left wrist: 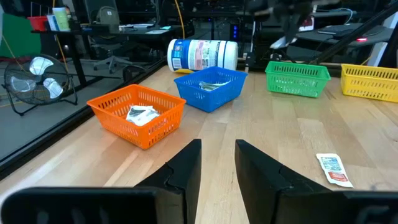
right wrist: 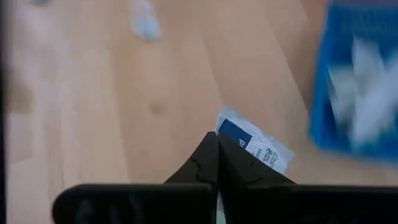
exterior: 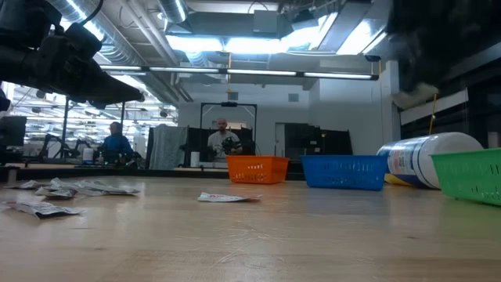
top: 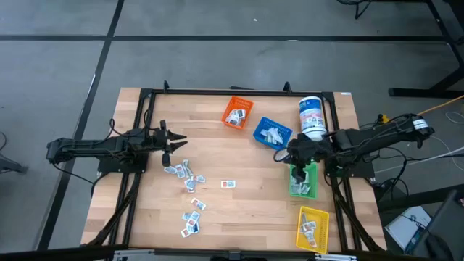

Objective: Pick & Place First Aid Supplies
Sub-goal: Put the blue alcohol pad into the green basket, then put the orange ointment pack into the yellow basket

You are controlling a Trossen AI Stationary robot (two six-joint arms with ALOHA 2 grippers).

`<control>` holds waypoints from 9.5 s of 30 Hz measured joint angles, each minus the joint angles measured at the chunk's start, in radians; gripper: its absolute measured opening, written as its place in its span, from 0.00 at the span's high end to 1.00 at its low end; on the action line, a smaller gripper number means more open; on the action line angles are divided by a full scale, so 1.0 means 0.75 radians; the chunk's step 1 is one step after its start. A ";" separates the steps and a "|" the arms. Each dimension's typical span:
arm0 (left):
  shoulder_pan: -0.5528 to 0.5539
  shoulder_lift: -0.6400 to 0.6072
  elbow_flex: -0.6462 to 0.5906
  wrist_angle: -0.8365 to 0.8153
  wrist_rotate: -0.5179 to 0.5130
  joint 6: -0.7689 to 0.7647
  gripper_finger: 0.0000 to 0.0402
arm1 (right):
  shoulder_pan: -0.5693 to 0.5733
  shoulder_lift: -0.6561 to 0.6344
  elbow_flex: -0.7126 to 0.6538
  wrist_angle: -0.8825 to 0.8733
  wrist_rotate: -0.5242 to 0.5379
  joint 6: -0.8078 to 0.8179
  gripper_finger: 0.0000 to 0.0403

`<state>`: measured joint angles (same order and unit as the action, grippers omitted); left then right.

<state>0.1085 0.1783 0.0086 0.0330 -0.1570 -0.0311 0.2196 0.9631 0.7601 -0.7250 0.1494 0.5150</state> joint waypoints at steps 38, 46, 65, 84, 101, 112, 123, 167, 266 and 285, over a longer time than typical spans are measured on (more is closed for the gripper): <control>0.000 0.000 0.000 0.000 0.001 0.001 0.77 | 0.156 0.330 0.000 0.139 -0.189 0.234 0.74; 0.000 0.000 0.000 0.000 0.001 0.000 0.77 | 0.119 0.330 0.000 0.750 -0.189 -0.372 0.74; 0.000 0.000 0.000 0.000 0.001 0.000 0.77 | 0.113 0.629 0.001 1.377 -0.190 -0.977 0.74; 0.000 0.000 0.000 0.000 0.001 0.000 0.77 | 0.061 1.197 0.358 1.220 -0.194 -0.970 0.72; 0.000 0.000 0.000 0.000 0.001 0.001 0.77 | 0.061 1.257 0.420 1.057 -0.056 -0.976 0.50; 0.000 0.000 0.000 0.000 0.001 0.000 0.77 | 0.057 1.368 0.427 1.095 0.036 -1.042 0.55; 0.000 0.000 0.000 0.000 0.001 0.001 0.77 | 0.048 1.372 0.422 1.090 0.031 -1.011 0.88; 0.000 0.004 0.000 0.000 -0.002 0.001 0.77 | 0.054 1.094 0.567 0.538 -0.111 -0.520 1.00; 0.000 0.004 0.000 0.000 -0.003 0.000 0.77 | 0.623 0.659 0.569 -0.394 -0.196 0.753 0.88; 0.000 0.004 0.000 0.000 -0.003 0.001 0.77 | 0.268 0.680 0.568 0.359 0.478 -0.298 0.88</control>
<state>0.1085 0.1813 0.0083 0.0330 -0.1589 -0.0307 0.4204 1.4730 1.1862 -0.4559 0.5078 0.2915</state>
